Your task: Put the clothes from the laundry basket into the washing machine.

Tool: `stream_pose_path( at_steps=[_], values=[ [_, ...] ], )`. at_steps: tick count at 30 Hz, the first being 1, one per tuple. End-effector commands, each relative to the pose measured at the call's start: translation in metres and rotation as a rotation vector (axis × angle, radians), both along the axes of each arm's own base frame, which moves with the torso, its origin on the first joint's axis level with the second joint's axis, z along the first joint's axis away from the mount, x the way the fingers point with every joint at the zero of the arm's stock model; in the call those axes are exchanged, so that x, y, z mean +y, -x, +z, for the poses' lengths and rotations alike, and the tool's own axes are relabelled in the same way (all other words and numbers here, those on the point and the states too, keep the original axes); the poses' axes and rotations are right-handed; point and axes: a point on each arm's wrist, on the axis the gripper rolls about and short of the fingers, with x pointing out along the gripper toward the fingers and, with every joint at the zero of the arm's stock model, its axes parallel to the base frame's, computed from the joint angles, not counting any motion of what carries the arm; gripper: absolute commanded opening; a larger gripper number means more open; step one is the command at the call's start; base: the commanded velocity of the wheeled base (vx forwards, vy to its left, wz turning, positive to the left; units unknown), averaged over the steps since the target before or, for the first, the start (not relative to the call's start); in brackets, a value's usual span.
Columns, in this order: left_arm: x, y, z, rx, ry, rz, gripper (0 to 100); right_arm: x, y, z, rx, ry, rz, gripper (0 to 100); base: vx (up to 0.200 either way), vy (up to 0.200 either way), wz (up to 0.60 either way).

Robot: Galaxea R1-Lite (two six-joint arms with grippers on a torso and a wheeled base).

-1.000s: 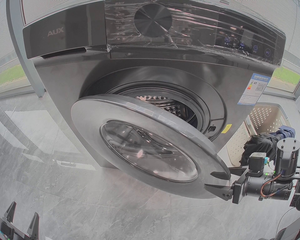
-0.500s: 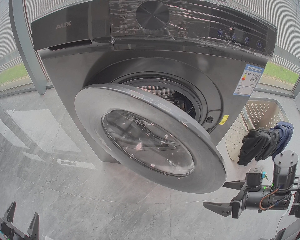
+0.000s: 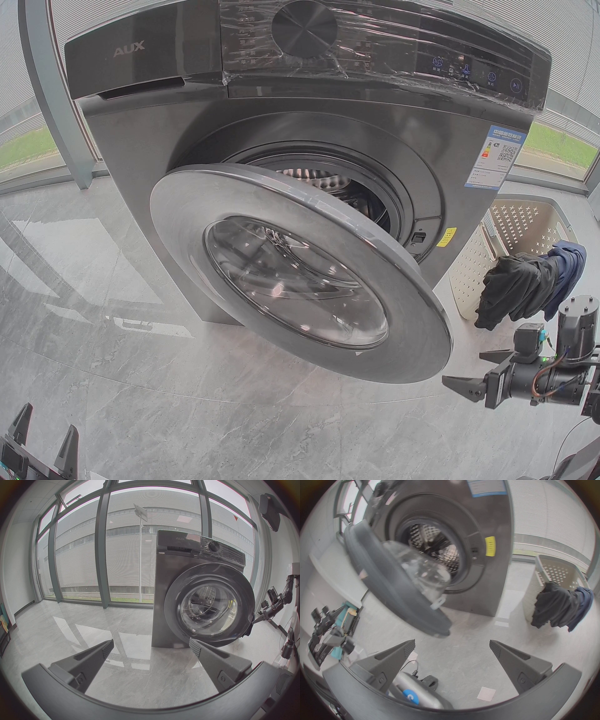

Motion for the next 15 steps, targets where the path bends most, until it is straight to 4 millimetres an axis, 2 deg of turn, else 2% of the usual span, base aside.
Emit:
stream_pose_path(
  at_steps=[1, 4, 6, 10, 15],
  values=[
    [0.000, 0.000, -0.005, 0.004, 0.001, 0.001, 100, -0.008, -0.031, 0.000, 0.011, 0.019, -0.093, 100, 0.000, 0.000, 0.00],
    [0.000, 0.000, -0.005, 0.003, 0.001, 0.001, 100, -0.007, -0.042, 0.008, -0.019, 0.005, -0.103, 100, 0.000, 0.000, 0.00],
    [0.000, 0.000, -0.005, 0.004, 0.001, 0.001, 100, -0.006, -0.042, 0.008, -0.019, 0.005, -0.103, 100, 0.000, 0.000, 0.00],
    [0.000, 0.000, -0.005, 0.003, 0.001, 0.001, 100, 0.002, -0.061, 0.014, -0.038, -0.011, -0.100, 100, 0.000, 0.000, 0.00],
    [0.000, 0.000, -0.005, 0.003, 0.001, 0.001, 100, 0.012, -0.055, 0.009, -0.018, -0.008, -0.053, 100, 0.000, 0.000, 0.00]
  ],
)
